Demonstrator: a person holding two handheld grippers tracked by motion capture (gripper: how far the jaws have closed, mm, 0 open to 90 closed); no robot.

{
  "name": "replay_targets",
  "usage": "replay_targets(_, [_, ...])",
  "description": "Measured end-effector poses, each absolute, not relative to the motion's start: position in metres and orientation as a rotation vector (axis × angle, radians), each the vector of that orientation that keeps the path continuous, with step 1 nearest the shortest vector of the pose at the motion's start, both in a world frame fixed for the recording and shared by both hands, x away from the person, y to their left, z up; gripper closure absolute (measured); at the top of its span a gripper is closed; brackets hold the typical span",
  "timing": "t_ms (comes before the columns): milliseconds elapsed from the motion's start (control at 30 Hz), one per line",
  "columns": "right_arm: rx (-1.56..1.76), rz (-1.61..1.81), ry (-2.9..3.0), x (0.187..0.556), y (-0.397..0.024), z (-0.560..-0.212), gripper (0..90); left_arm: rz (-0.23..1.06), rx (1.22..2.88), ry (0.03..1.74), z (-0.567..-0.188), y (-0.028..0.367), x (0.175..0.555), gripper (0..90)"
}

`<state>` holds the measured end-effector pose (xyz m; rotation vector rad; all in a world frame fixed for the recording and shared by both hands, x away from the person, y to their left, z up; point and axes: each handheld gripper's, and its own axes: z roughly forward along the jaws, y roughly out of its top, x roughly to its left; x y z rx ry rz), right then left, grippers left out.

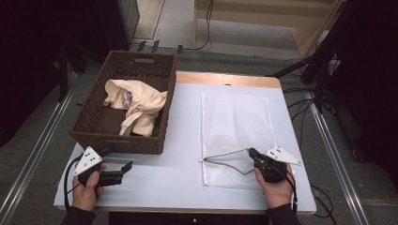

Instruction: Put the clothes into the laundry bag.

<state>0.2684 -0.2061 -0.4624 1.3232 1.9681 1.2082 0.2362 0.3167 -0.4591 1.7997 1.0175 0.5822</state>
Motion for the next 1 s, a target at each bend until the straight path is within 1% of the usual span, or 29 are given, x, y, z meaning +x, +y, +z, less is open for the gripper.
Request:
replay_targets(33, [1.320, 1.213, 1.978, 0.267, -0.207, -0.462, 81.9, 0.580, 1.798, 1.019, -0.459, 0.317, 0.236, 7.7])
replay_targets(67, [1.310, 1.209, 1.980, 0.266, -0.207, -0.463, 77.0, 0.580, 1.797, 1.024, -0.459, 0.317, 0.237, 7.7])
replay_targets(100, [1.303, 1.194, 1.965, 0.264, -0.208, -0.463, 67.3, 0.582, 1.797, 1.024, -0.459, 0.317, 0.237, 7.7])
replay_targets(167, [1.319, 1.152, 1.914, 0.260, -0.208, -0.465, 51.9, 0.585, 1.794, 1.024, -0.459, 0.317, 0.237, 7.7])
replay_targets(233, [1.332, 1.156, 1.946, 0.258, -0.210, -0.467, 42.8, 0.588, 1.793, 1.026, -0.459, 0.317, 0.236, 7.7])
replay_targets(267, [1.339, 1.140, 1.958, 0.257, -0.210, -0.469, 41.3, 0.587, 1.791, 1.027, -0.459, 0.317, 0.236, 7.7])
replay_targets(333, [1.341, 1.114, 1.986, 0.256, -0.208, -0.471, 40.0, 0.584, 1.787, 1.028, -0.459, 0.317, 0.237, 7.7])
replay_targets(467, [1.381, 0.977, 1.998, 0.263, -0.199, -0.475, 41.2, 0.588, 1.792, 1.027, -0.459, 0.317, 0.237, 7.7])
replay_targets(633, [1.435, 0.904, 2.018, 0.271, -0.190, -0.480, 41.3, 0.591, 1.783, 1.038, -0.459, 0.317, 0.237, 7.7])
replay_targets(700, [1.449, 0.887, 2.013, 0.274, -0.187, -0.480, 44.7, 0.590, 1.771, 1.046, -0.459, 0.318, 0.237, 7.7])
replay_targets(767, [1.454, 0.898, 1.995, 0.279, -0.185, -0.476, 51.5, 0.591, 1.767, 1.049, -0.458, 0.318, 0.237, 7.7])
replay_targets(833, [1.434, 0.974, 1.930, 0.280, -0.188, -0.467, 58.3, 0.595, 1.764, 1.048, -0.458, 0.319, 0.236, 7.7])
replay_targets(867, [1.407, 1.041, 1.856, 0.277, -0.191, -0.460, 60.3, 0.593, 1.762, 1.047, -0.458, 0.319, 0.236, 7.6])
replay_targets(933, [1.355, 1.173, 1.742, 0.270, -0.197, -0.446, 59.9, 0.586, 1.744, 1.048, -0.458, 0.320, 0.235, 7.6])
replay_targets(1000, [1.347, 1.184, 1.725, 0.270, -0.199, -0.441, 58.7, 0.580, 1.713, 1.058, -0.457, 0.320, 0.234, 7.6])
